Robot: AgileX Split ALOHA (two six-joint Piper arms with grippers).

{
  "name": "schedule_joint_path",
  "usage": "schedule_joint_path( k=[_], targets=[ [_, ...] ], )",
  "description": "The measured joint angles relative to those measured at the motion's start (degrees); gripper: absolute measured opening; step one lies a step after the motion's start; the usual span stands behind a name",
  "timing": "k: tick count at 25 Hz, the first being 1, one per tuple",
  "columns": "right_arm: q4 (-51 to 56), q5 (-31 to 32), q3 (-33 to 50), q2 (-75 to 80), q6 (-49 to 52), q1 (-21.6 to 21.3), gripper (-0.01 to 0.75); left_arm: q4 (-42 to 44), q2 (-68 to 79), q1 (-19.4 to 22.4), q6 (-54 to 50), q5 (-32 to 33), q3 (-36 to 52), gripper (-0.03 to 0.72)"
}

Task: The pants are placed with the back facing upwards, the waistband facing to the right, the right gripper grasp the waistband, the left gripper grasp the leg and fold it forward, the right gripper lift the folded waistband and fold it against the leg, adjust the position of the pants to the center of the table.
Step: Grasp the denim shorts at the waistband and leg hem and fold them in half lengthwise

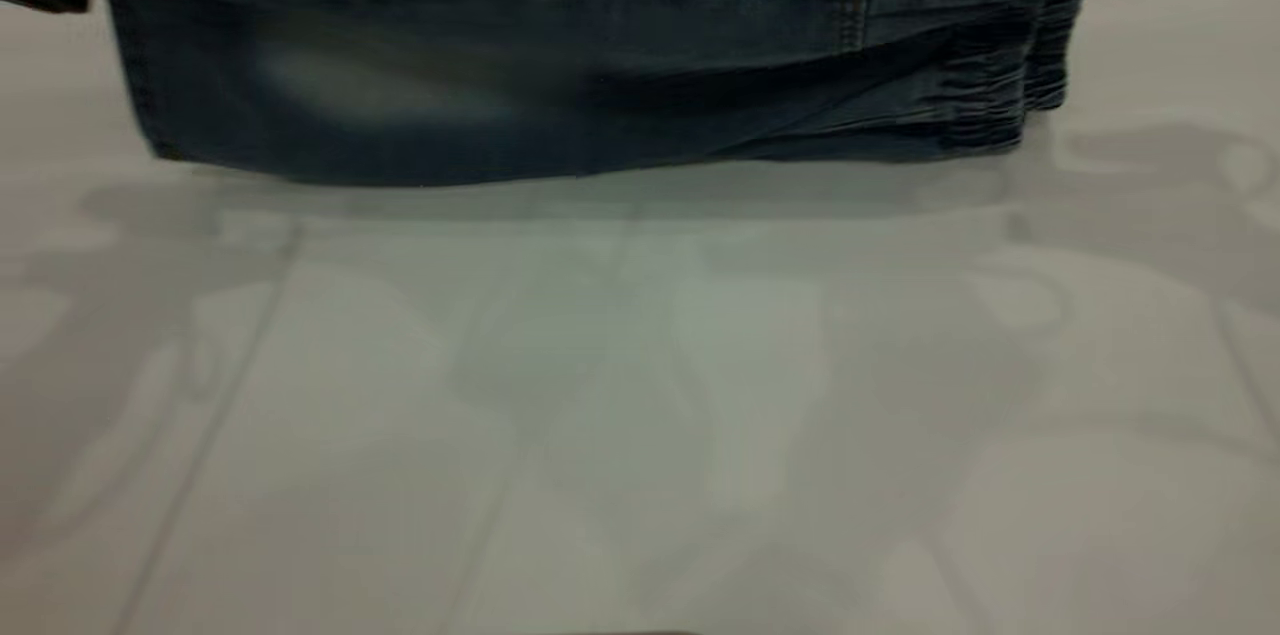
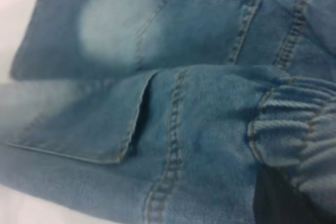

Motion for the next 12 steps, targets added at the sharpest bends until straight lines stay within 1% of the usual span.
schedule_joint_path(
  k=[5, 8, 12],
  targets=[
    [6.04, -2.59, -0.17, 2.23, -6.86, 0.00, 0.041, 0.06, 7.43, -2.58, 0.00, -3.24, -5.40, 0.034],
    [11.62, -2.37, -1.24, 5.09, -13.54, 0.00, 0.041, 0.06, 11.45, -4.39, 0.00, -4.72, -8.92, 0.034],
    [15.38, -0.93, -4.58, 8.83, -17.81, 0.00, 0.041, 0.06, 16.19, -6.81, 0.02, -6.84, -13.28, 0.034]
  ],
)
